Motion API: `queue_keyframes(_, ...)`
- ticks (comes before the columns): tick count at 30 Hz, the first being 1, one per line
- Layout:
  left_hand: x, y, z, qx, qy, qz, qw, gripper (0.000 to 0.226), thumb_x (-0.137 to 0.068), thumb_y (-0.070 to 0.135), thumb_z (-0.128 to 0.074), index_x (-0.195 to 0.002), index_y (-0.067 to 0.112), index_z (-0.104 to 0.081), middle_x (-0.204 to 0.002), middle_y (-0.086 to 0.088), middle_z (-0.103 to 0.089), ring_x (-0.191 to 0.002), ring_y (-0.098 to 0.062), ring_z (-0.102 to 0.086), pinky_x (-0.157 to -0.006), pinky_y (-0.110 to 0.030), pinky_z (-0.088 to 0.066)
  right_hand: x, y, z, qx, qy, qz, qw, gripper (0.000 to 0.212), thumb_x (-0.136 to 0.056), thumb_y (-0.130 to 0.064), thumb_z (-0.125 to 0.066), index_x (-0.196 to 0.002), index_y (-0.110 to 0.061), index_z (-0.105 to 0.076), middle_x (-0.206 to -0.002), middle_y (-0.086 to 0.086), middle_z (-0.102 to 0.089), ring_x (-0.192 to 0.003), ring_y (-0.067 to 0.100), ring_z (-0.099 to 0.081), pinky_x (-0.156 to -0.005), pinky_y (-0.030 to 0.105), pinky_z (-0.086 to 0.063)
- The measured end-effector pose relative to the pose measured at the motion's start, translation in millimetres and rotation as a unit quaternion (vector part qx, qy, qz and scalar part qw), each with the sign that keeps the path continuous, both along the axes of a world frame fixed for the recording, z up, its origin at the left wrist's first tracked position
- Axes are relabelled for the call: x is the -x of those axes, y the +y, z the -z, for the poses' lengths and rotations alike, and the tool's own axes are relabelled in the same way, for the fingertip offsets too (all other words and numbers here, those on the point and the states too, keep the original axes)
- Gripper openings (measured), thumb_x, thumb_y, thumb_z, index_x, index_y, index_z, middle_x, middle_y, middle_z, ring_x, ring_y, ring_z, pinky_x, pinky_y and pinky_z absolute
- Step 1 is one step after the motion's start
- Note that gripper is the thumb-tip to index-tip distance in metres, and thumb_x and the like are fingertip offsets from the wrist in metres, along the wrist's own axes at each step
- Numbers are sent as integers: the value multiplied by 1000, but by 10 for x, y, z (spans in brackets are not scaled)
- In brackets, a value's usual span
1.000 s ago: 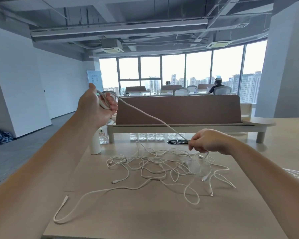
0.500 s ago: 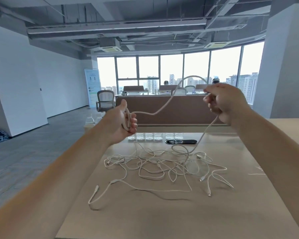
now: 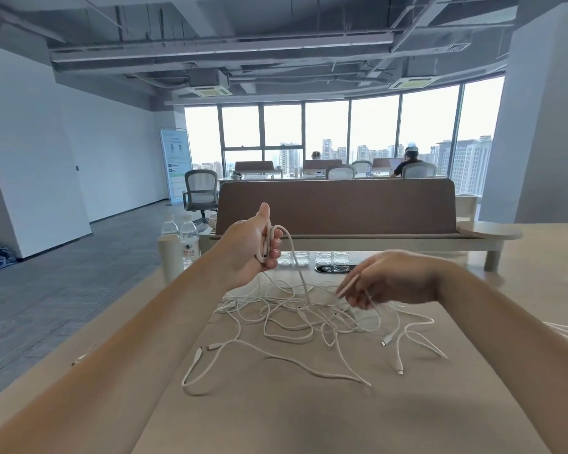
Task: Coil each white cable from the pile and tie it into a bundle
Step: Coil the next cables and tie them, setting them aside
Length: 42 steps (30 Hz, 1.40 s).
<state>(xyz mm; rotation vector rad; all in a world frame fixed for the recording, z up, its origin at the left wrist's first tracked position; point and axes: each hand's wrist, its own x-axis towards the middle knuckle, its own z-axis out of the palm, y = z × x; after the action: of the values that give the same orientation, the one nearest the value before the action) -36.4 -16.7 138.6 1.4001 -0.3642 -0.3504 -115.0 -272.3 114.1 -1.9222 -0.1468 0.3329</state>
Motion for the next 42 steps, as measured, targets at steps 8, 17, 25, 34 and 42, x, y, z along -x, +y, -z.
queue_keyframes(8,48,-107,18,-3,-14,63,998,56,-104,57,-31,-87,9,-53,-71,-3,-46,-61,-14,-39,-59,-27,-29,-177,194,309,-119,82,-31,989,87,-89,-77,-35,-123,-1,-60,-115,29,-67,-65,20,-48,-55,29,-27)
queue_keyframes(17,67,-187,43,6,-2,86,996,57,-104,58,-30,-87,9,-52,-72,-4,-46,-61,-14,-40,-58,-26,-31,-120,557,278,-91,-33,90,991,13,-85,3,-61,-96,2,-69,-84,16,-73,-56,13,-47,-43,19,-27)
queue_keyframes(25,22,-129,148,-58,22,39,997,57,-103,59,-35,-84,9,-52,-69,-6,-49,-58,-17,-45,-55,-29,-41,-207,459,192,-170,-147,243,944,6,-93,-6,-63,-88,-8,-67,-68,8,-58,-43,9,-38,-41,20,-26)
queue_keyframes(34,29,-234,258,-112,68,-12,991,53,-105,53,-39,-80,7,-52,-65,-9,-50,-53,-19,-45,-45,-24,-40,-96,687,61,-79,-273,275,918,12,-91,-18,-67,-82,-14,-74,-57,-1,-57,-49,10,-42,-48,19,-33)
queue_keyframes(42,2,-130,245,-106,57,53,991,54,-106,53,-34,-84,7,-53,-76,-15,-58,-59,-20,-48,-49,-26,-34,-140,611,72,-104,-141,369,913,18,-85,-4,-48,-68,-7,-55,-51,4,-60,-38,13,-38,-42,21,-28)
